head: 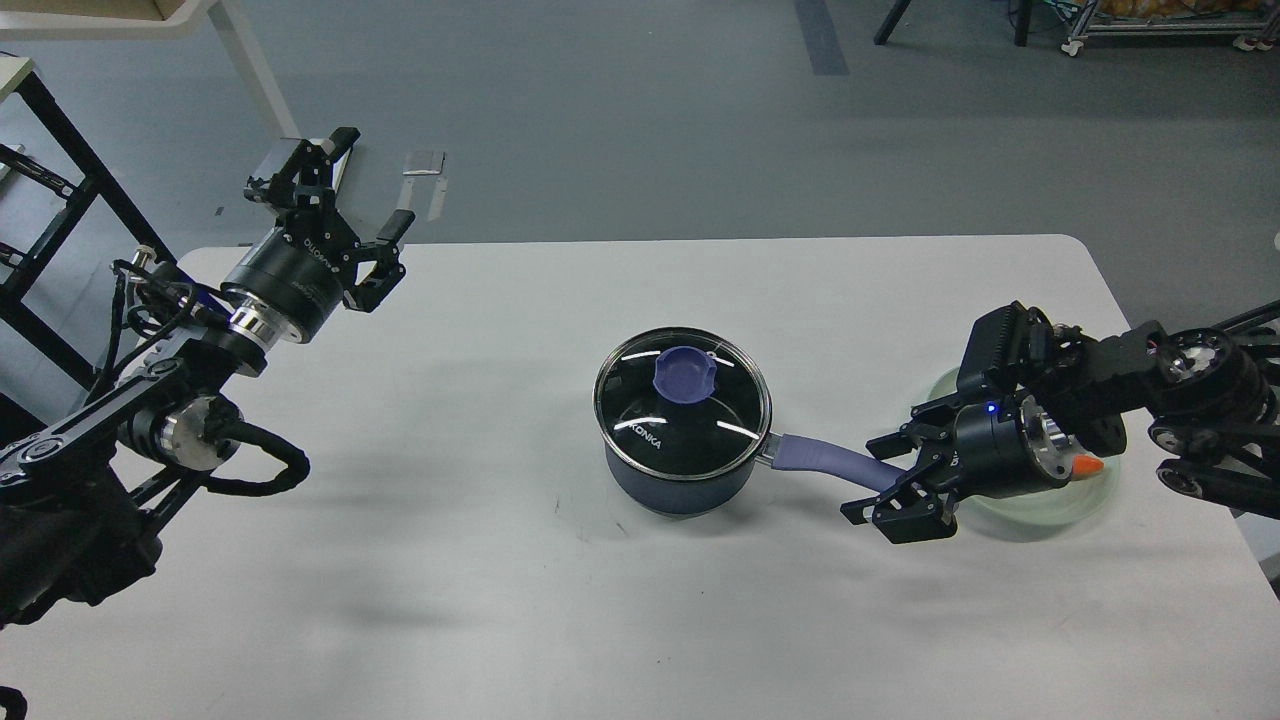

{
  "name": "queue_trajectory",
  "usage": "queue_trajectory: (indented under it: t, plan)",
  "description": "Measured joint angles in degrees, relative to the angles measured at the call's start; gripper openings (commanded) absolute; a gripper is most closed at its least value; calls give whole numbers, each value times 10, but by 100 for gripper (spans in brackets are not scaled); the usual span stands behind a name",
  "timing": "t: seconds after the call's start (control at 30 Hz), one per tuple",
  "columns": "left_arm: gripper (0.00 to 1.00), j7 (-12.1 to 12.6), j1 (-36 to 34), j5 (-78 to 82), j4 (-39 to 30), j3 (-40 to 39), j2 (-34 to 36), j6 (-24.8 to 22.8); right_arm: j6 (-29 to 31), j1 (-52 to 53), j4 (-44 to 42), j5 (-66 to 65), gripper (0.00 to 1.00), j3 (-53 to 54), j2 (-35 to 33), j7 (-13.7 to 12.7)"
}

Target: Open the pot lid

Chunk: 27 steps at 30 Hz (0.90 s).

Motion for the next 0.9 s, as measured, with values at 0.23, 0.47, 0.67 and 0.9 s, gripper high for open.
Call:
queue_trajectory:
  t: [0.23, 0.47, 0.67, 0.9]
  plan:
    - [99, 0, 2, 0, -6, 1, 2, 1, -2, -2, -1, 0, 56, 0, 0, 0]
    - [99, 0, 2, 6, -12, 1, 4, 4, -3, -2, -1, 0, 42, 0, 0, 0]
    - [99, 0, -5, 71, -13, 2, 14, 1, -13, -2, -2, -2, 41, 0, 0, 0]
    - [99, -10, -40, 214, -34, 6, 18, -19, -14, -2, -4, -2, 35, 0, 2, 0]
